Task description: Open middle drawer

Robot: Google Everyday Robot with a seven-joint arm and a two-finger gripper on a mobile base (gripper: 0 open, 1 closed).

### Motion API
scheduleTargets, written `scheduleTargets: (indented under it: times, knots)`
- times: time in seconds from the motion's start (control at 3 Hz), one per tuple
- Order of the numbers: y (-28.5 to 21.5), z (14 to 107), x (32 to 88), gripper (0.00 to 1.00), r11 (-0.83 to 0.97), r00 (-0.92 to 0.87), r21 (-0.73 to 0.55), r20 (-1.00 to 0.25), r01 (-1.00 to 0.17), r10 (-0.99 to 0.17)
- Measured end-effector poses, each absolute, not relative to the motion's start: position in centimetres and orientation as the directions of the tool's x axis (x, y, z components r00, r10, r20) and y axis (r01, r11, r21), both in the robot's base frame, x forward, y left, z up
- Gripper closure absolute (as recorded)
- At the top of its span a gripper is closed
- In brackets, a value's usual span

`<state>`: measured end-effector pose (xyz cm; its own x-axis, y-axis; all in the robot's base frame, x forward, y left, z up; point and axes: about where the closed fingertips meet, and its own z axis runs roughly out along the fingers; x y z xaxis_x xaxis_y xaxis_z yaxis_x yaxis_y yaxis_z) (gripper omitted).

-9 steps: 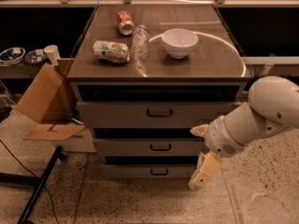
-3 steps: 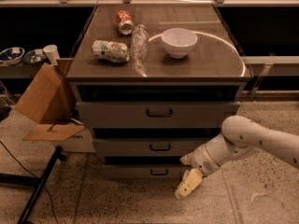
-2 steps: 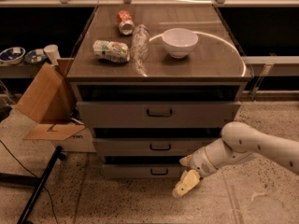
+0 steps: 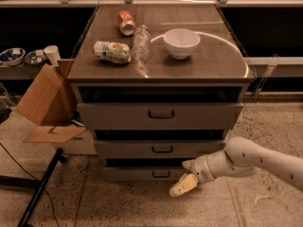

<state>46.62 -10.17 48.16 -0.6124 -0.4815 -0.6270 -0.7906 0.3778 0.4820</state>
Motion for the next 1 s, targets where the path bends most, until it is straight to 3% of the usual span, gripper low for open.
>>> scheduleTargets:
  times: [1.0]
  knots:
    - [-9.8, 47.9, 53.0, 0.0, 0.476, -0.583, 0.396, -0.732, -0.785, -0.351]
